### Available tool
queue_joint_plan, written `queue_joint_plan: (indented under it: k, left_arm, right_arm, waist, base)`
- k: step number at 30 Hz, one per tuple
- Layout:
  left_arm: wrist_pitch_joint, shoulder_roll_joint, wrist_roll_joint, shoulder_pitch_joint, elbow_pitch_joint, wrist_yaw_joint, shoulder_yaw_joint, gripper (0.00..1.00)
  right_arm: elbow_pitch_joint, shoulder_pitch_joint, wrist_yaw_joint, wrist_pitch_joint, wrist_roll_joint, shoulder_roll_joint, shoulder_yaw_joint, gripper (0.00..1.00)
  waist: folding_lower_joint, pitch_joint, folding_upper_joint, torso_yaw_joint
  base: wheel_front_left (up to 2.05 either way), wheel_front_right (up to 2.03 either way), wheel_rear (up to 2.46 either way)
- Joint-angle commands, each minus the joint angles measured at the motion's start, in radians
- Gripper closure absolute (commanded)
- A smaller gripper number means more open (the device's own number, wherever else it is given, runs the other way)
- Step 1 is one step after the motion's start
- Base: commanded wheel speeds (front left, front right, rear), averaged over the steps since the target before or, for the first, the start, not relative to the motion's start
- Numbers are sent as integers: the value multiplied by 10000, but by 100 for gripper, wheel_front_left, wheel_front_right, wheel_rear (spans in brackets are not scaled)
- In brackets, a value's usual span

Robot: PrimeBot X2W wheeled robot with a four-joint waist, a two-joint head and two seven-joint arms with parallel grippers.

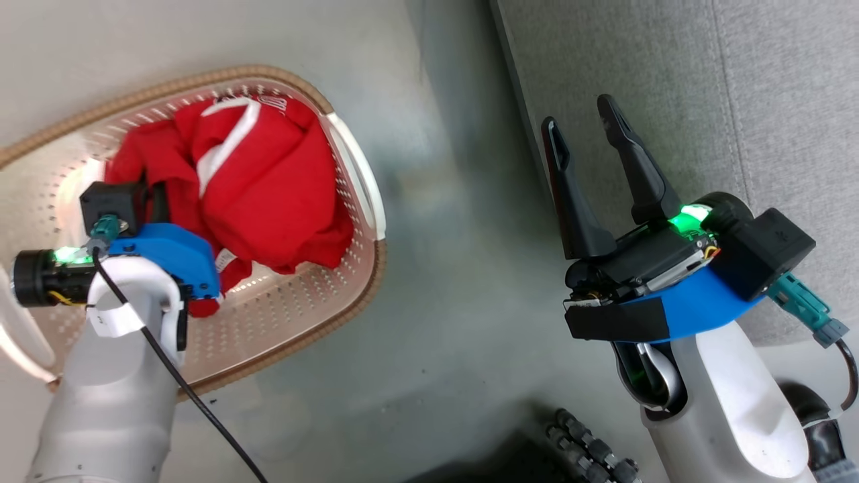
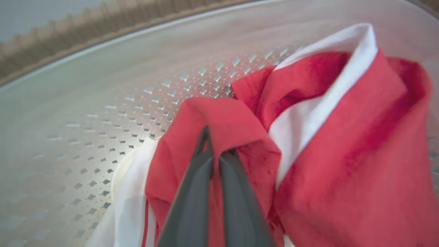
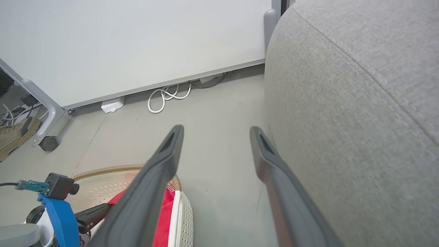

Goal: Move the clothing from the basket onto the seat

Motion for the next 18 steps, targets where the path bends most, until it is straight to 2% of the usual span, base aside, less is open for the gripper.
queue_joint_plan:
  k: [1, 8, 18]
  left_arm:
    - [-27, -80, -67, 21, -184, -85, -9, 100]
    - [-29, -701, -192, 711, -1164, -515, -64, 100]
    - [-29, -1399, -153, 2249, -1952, -994, -462, 100]
  right_arm:
    - [46, -140, 4, -33, -129, -10, -50, 0]
    - [436, 146, 3, -34, -570, -13, -177, 0]
    - [1255, 1090, 4, -34, -1111, -19, -271, 0]
  waist:
    - [0, -333, 0, 188]
    - [0, -1790, 0, 878]
    - [0, -4679, 0, 1812]
  base:
    - [0, 0, 0]
    - [0, 0, 0]
    - [0, 0, 0]
